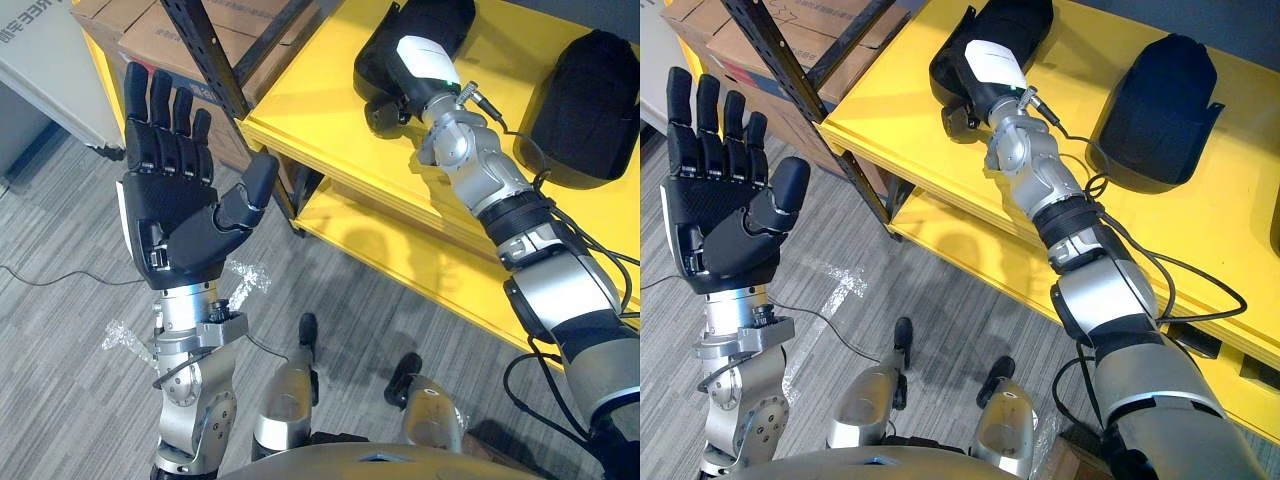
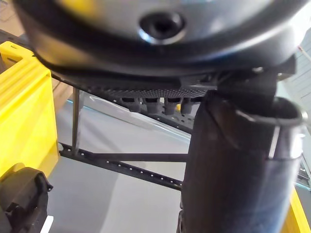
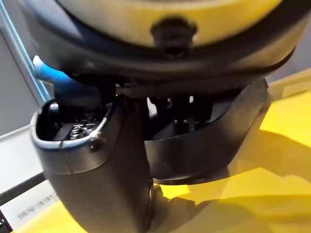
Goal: Walk over and take three plastic housings, then place them on the shelf
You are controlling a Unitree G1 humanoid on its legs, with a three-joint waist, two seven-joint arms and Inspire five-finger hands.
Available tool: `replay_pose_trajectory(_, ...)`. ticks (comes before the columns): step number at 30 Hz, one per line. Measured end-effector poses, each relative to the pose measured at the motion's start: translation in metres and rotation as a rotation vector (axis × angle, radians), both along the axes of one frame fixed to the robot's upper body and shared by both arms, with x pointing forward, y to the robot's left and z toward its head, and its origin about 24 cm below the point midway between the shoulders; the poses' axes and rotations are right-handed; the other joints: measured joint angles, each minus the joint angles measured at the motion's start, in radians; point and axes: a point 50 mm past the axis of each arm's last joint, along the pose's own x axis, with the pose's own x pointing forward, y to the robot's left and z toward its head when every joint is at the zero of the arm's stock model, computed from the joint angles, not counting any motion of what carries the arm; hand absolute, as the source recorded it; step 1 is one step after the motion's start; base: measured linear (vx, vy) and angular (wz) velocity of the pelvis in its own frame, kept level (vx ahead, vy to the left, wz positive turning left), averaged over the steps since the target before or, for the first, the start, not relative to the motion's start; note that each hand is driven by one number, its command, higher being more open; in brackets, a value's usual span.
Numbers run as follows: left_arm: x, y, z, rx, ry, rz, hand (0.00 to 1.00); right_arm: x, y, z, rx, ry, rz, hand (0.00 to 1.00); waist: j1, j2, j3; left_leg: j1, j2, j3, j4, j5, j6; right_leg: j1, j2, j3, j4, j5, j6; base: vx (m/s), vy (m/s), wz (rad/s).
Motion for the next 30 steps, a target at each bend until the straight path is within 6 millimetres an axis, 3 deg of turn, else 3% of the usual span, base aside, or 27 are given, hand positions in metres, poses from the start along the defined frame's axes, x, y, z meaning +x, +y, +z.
replay_pose_trajectory(5,0.000,-0.007,-0.001,0.006,-0.001,-0.042,1.00,0.000,0.002,-0.004,-0.017,0.027,0.014,1.00,0.000,0.006,-0.007,0.016,0.000,0.004,0.000,0.000,0.000,0.017,0.000,0.001,-0.003,0.001,0.001,0.00,0.000,0.00)
replay_pose_trajectory(14,-0.001,-0.008,-0.002,0.028,0.002,-0.060,1.00,-0.009,0.014,-0.031,-0.078,0.129,0.088,1.00,-0.003,0.007,-0.069,0.040,0.009,0.024,-0.001,-0.006,-0.001,0.041,0.018,0.021,-0.043,0.014,0.011,0.01,-0.014,-0.06)
replay_pose_trajectory(18,0.001,-0.008,-0.007,0.035,0.027,-0.063,1.00,-0.019,0.028,-0.023,-0.099,0.091,0.162,1.00,-0.010,0.003,-0.095,0.051,0.014,0.043,-0.001,-0.014,-0.001,0.066,0.037,0.028,-0.099,0.051,0.021,0.02,-0.010,-0.14)
replay_pose_trajectory(22,0.004,-0.008,-0.013,0.057,0.056,-0.065,1.00,-0.032,0.044,-0.008,-0.096,0.008,0.251,1.00,-0.026,-0.027,-0.137,0.059,0.023,0.060,-0.001,-0.015,-0.001,0.091,0.058,0.041,-0.157,0.079,0.023,0.03,-0.021,-0.10)
replay_pose_trajectory(30,0.005,-0.009,-0.013,0.061,0.055,-0.074,1.00,-0.051,0.048,0.018,-0.109,-0.119,0.353,1.00,-0.044,-0.035,-0.208,0.091,0.025,0.084,-0.005,-0.035,-0.007,0.146,0.074,0.051,-0.239,0.117,0.026,-0.01,0.001,-0.07)
